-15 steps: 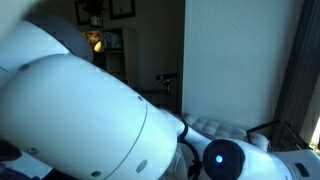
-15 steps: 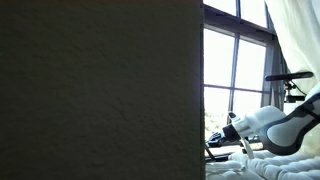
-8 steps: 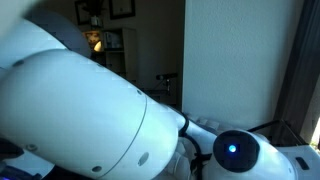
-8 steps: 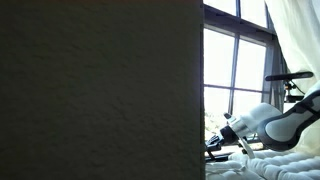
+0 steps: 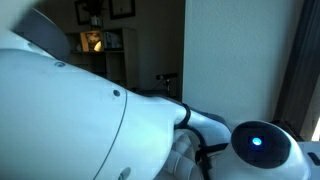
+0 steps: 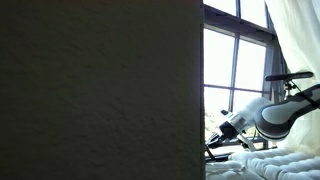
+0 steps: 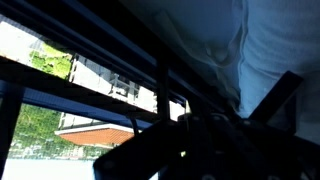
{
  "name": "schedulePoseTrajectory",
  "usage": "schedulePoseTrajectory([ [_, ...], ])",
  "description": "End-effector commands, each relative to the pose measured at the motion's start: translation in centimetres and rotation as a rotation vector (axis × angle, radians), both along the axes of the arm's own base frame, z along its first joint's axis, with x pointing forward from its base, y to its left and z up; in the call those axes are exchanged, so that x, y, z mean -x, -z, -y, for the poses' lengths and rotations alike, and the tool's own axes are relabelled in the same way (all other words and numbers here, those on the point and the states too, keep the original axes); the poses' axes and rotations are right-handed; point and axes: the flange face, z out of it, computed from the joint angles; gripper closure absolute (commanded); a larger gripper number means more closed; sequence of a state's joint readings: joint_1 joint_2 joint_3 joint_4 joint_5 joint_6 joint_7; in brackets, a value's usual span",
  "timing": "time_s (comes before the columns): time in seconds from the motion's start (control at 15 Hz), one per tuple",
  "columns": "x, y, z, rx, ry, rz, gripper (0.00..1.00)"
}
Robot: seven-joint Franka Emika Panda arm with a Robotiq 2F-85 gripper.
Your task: Open the slot in the window screen
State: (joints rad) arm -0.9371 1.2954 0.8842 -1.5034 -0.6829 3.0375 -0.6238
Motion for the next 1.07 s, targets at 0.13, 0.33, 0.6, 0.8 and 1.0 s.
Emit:
schedulePoseTrajectory([
  [0.13, -0.1, -0.1, 0.0, -0.05, -0.046, -0.034, 1.0],
  [0.33, 0.0, -0.4, -0.4, -0.104, -0.104, -0.042, 1.0],
  [0.6, -0.1, 0.0, -0.3, -0.171, -0.197, -0.073, 1.0],
  [0.8, -0.2, 0.5, 0.2, -0.193, -0.23, -0.092, 1.0],
  [1.0, 0.1, 1.2, 1.0, -0.19, -0.2, -0.078, 0.99],
])
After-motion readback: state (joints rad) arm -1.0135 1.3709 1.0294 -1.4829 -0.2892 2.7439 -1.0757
